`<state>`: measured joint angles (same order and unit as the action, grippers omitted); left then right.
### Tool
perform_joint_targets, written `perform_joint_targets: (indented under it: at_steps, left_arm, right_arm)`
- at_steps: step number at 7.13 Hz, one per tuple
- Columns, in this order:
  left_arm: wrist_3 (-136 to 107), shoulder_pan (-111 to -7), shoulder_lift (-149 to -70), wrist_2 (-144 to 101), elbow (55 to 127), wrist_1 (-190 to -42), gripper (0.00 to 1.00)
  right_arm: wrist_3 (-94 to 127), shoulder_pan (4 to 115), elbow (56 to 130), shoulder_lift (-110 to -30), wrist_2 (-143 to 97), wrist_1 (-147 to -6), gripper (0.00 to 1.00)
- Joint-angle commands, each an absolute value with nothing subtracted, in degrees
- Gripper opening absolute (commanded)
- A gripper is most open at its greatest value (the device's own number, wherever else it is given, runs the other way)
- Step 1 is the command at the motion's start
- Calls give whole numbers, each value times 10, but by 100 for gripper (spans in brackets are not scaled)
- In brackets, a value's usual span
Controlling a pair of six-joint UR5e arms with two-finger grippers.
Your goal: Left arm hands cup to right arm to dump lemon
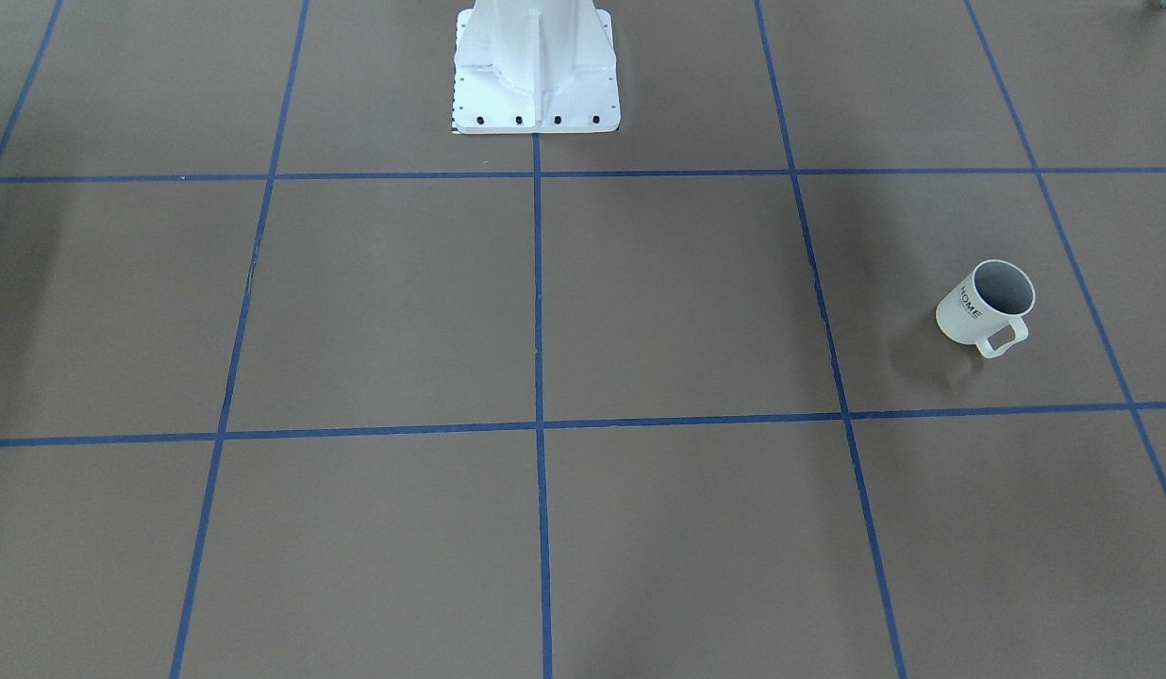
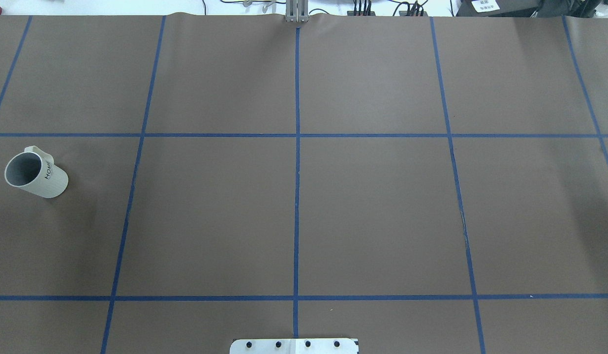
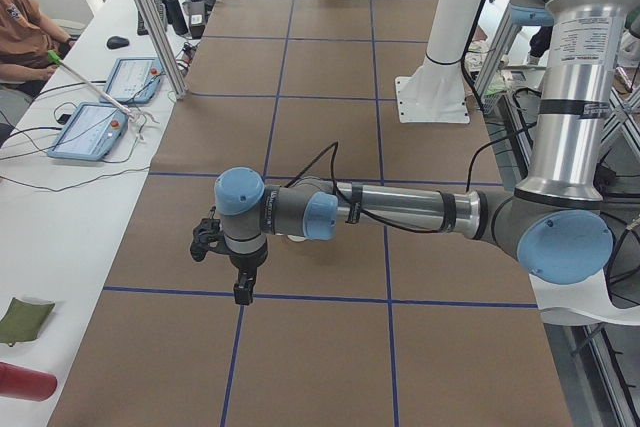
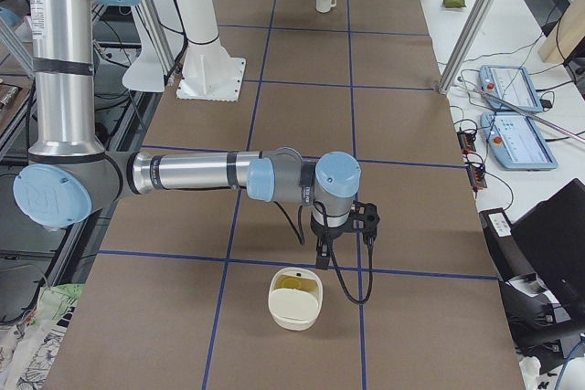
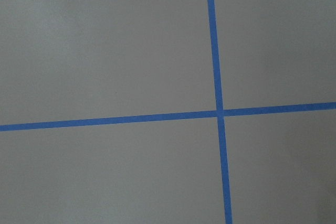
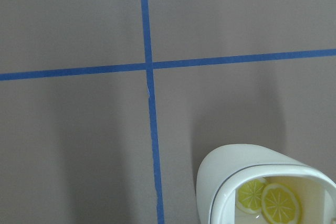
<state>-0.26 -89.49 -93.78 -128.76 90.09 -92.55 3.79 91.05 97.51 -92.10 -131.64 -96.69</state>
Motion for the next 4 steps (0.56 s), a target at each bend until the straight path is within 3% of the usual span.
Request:
perform_joint_targets:
  at_steps: [1, 4]
  left_arm:
    - [-3, -896, -938, -1288, 901, -925, 100]
    - [-3, -895, -938, -1289, 901, -925, 100]
  right_arm:
    - [39, 910, 962, -909, -1317, -967, 100]
    - [36, 910, 916, -872, -1317, -967, 100]
